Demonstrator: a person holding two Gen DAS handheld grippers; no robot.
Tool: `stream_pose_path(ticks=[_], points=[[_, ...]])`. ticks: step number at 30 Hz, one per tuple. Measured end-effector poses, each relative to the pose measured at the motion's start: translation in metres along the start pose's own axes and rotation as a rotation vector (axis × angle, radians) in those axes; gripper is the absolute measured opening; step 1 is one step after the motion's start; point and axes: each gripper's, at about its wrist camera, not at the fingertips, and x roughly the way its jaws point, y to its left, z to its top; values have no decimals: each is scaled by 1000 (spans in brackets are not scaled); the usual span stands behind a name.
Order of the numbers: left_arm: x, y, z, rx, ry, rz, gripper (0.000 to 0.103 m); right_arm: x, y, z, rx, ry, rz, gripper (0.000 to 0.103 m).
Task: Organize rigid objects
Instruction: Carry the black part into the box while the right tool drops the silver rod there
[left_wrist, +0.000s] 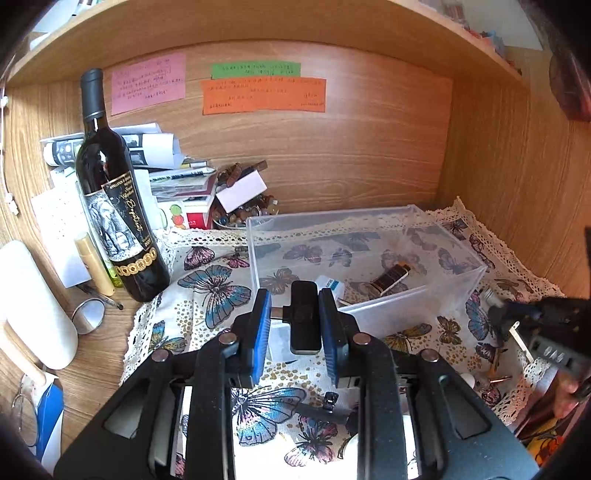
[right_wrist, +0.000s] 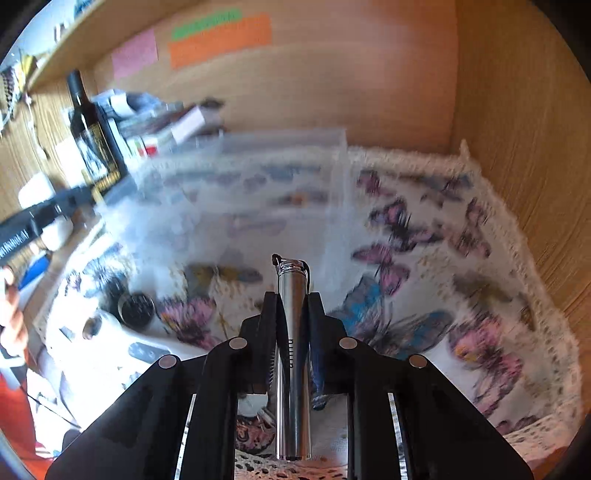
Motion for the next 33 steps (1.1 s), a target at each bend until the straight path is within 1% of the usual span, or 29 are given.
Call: stream_pose_path(ticks=[4, 8, 10, 13, 17, 22, 28, 33], points=[[-5, 3, 6, -10, -23, 1, 25, -22, 1, 21, -6, -91, 13, 14], [-4, 6, 13, -15, -37, -2, 25, -31, 11, 44, -22, -166, 13, 14], [0, 8, 17, -18, -32, -7, 25, -31, 12, 54, -31, -196, 12, 14], [8, 9, 21, -14, -15, -13, 25, -25, 14, 67, -45, -208, 18, 14], [24, 9, 24, -17, 22, -23, 25, -4, 17, 79, -64, -183, 34, 14], [46, 7, 25, -18, 71, -34, 25, 27, 20, 88, -82, -127, 53, 14], [67, 1, 23, -2, 114, -42, 25, 65, 23, 89, -102, -41, 70, 14], [78, -3, 23, 12, 133, -44, 25, 91, 25, 88, -102, 19, 84, 14]])
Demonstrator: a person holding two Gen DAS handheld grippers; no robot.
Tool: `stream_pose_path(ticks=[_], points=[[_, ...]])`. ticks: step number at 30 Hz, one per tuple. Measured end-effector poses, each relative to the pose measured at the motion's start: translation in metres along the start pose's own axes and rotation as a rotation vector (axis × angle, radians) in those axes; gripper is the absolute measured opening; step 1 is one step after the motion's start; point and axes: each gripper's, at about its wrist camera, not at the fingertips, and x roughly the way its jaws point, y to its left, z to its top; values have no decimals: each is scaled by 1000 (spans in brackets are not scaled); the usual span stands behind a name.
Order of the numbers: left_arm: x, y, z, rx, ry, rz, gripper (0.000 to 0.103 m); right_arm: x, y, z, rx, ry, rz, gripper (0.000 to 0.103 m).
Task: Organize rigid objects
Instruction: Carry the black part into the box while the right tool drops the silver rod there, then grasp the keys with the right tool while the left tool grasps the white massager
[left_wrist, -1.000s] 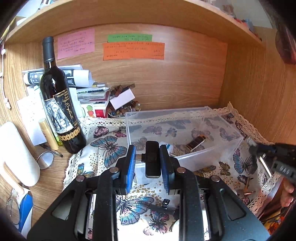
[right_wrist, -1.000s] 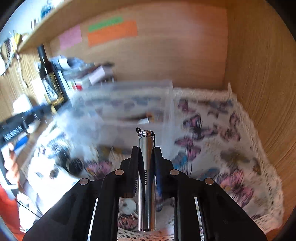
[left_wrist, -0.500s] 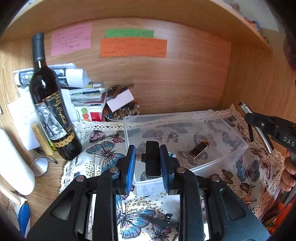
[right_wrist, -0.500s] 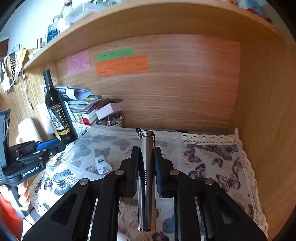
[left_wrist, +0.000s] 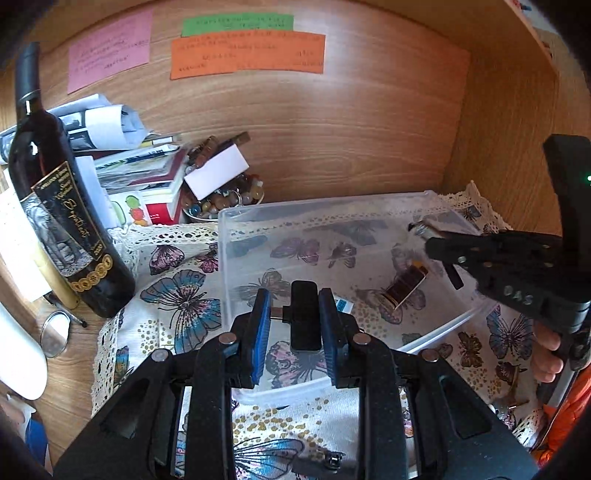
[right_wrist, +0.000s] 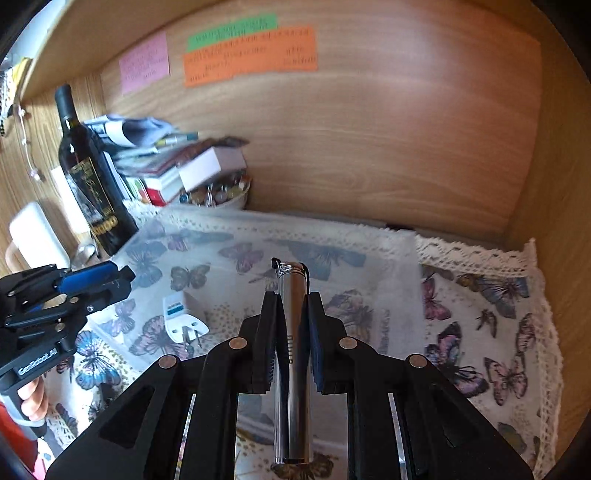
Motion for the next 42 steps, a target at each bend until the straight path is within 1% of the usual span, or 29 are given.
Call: stream_pose_path(ticks=[8, 11, 14, 15, 18, 20, 22, 23, 25, 26, 28, 31, 34, 37, 42], points=[[11, -1, -1, 3, 24, -7, 25, 18, 5, -4, -34, 63, 5, 14], [12, -2, -2, 3, 25, -9, 27, 20, 7, -5, -44, 75, 9, 16], [9, -3, -2, 4, 19, -3, 36, 17, 9, -4, -49, 69, 10, 17], [8, -3, -2, 4, 15, -1, 38, 16, 9, -3, -49, 64, 13, 19], [1, -3, -1, 2, 3, -1, 42, 8, 11, -2, -55, 46, -1, 26], [-5, -3, -1, 2, -10, 3, 47, 0, 12, -2, -56, 28, -4, 31], [-12, -4, -1, 3, -26, 12, 56, -10, 12, -1, -55, 3, -4, 37], [-17, -4, -1, 2, -35, 15, 58, -16, 12, -1, -55, -9, -5, 39], [-25, -4, -2, 0, -49, 15, 68, -29, 11, -1, -53, -38, -12, 45], [-30, -5, -2, 0, -56, 15, 70, -35, 11, -2, -53, -50, -15, 47], [-39, -6, -5, 2, -71, 25, 81, -48, 10, -4, -53, -77, -20, 54], [-53, -9, -12, 13, -87, 32, 90, -65, 8, -10, -54, -106, -38, 59], [-64, -14, -23, 28, -87, 27, 95, -81, 5, -21, -43, -120, -48, 64], [-71, -20, -37, 44, -73, 19, 97, -92, 2, -33, -28, -124, -64, 66], [-74, -35, -63, 61, -25, -16, 97, -100, -2, -57, 3, -96, -79, 67]])
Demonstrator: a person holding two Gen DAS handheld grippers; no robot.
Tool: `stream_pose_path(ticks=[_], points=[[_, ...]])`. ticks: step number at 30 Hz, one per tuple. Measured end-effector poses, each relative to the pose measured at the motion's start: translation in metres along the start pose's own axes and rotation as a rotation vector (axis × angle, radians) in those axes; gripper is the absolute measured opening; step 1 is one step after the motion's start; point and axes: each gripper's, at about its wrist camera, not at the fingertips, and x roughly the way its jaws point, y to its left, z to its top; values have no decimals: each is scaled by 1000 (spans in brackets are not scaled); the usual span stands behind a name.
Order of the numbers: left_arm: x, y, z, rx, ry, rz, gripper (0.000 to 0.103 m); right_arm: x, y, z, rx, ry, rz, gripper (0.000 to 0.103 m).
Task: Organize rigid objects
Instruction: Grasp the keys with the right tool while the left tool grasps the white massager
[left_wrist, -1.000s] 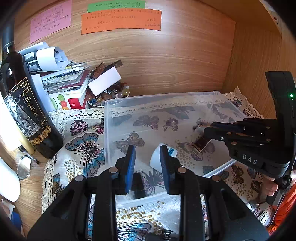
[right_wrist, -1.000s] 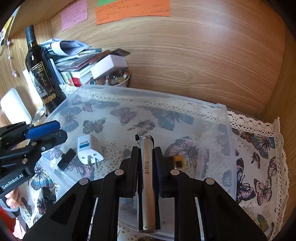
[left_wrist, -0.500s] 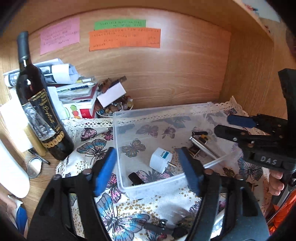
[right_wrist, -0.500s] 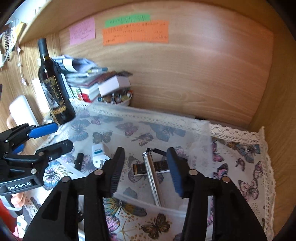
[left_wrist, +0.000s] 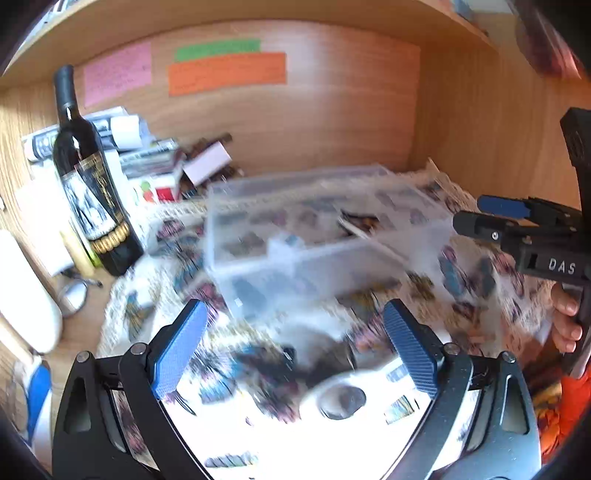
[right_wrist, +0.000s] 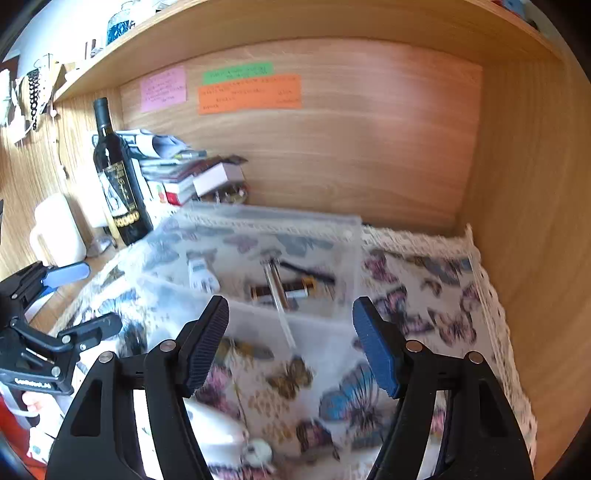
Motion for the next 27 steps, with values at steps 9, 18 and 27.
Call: stream_pose_path(ticks=[9, 18, 27], points=[[18, -34, -33, 53, 81, -62, 97, -9, -7, -50, 38, 96, -3, 67], [21, -43, -55, 39, 141, -98, 72, 0, 3, -79, 13, 172, 22, 67], [16, -48, -66, 34, 166, -144, 67, 16, -1, -91, -40, 242, 56, 76]])
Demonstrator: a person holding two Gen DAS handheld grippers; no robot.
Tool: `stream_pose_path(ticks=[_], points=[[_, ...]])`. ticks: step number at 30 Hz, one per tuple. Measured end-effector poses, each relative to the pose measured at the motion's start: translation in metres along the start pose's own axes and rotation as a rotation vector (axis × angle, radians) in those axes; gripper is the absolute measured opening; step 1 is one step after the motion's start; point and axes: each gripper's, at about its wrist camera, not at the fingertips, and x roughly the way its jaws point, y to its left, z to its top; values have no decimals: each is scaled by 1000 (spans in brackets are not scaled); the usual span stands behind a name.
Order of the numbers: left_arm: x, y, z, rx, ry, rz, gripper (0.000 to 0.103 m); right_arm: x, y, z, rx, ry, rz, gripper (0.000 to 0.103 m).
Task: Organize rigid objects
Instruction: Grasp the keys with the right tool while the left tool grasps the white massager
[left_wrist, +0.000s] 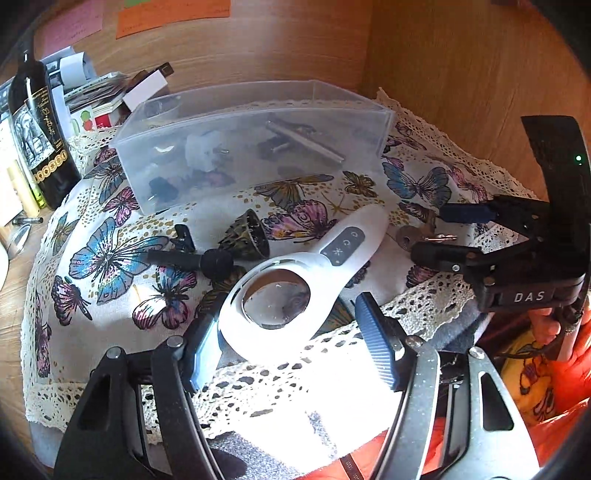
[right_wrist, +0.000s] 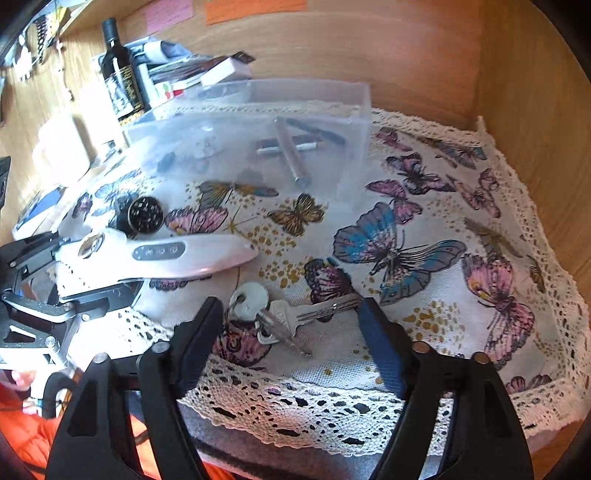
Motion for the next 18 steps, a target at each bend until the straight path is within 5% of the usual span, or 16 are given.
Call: stream_pose_path(ticks=[5, 9, 11, 18], points=[[9, -4, 7, -5, -12, -5, 67, 6, -2, 2, -45, -2, -8, 81], [13, -9, 10, 1, -28, -24, 52, 10, -7, 5, -41, -16, -2, 80], [13, -12, 9, 8, -31, -33, 43, 9, -7, 4, -42, -27, -10, 74], [8, -16, 10, 8, -39, -3, 42, 2, -11, 0, 18, -49, -17, 58]])
